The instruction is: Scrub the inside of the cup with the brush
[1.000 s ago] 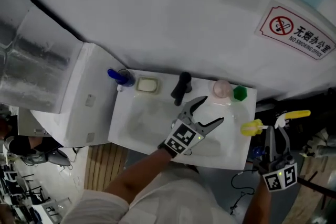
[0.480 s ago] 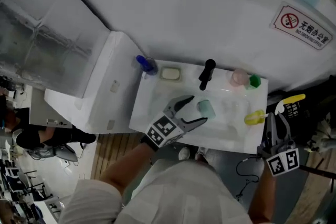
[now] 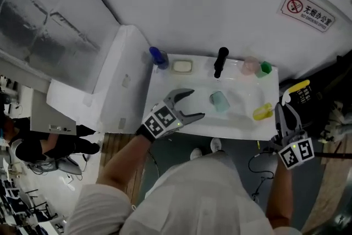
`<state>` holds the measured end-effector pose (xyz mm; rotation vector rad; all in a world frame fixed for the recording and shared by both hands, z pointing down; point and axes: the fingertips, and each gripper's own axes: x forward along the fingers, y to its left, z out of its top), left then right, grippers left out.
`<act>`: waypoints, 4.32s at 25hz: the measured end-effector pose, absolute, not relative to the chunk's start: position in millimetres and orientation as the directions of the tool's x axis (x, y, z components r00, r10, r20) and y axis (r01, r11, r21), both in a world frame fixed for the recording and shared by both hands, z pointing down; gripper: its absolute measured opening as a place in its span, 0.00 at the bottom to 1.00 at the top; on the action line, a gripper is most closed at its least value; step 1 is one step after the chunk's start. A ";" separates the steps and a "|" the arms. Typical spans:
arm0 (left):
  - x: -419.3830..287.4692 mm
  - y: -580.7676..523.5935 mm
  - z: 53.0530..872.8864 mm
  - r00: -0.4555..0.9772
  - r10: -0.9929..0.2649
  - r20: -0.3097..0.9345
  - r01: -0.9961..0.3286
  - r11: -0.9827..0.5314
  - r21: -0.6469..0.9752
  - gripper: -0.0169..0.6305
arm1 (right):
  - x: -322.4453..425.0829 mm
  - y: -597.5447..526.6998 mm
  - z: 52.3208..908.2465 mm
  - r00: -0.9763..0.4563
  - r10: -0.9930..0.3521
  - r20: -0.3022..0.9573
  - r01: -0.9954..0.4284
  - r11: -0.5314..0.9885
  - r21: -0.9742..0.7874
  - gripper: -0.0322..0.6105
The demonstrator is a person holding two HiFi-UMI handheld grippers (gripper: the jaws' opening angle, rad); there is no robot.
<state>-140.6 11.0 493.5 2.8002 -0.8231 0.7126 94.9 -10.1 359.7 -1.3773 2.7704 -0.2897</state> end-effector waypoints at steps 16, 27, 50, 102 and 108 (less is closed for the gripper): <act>-72.8 0.0 630.2 0.422 -0.253 0.871 0.195 -0.913 -0.359 0.56 | 135.6 -42.3 384.4 -0.642 -0.759 0.112 -0.763 0.615 -0.201 0.10; -57.5 -30.7 721.0 0.254 -0.297 0.920 0.487 -0.783 -0.388 0.56 | 168.1 -74.1 413.9 -0.664 -0.736 0.130 -0.739 0.618 -0.269 0.10; 8.1 -56.0 803.4 0.172 -0.209 0.963 0.529 -0.805 -0.269 0.58 | 220.4 -92.9 456.7 -0.649 -0.748 0.139 -0.736 0.570 -0.365 0.10; 2.8 -66.2 354.1 0.622 -0.725 0.296 -0.700 -0.684 -0.203 0.57 | -14.9 -50.7 214.1 -0.898 -0.405 -0.170 -0.410 0.912 -0.006 0.10; 5.4 -66.3 357.6 0.619 -0.715 0.325 -0.681 -0.695 -0.231 0.57 | -15.8 -53.3 254.2 -0.897 -0.436 -0.079 -0.433 0.900 -0.053 0.10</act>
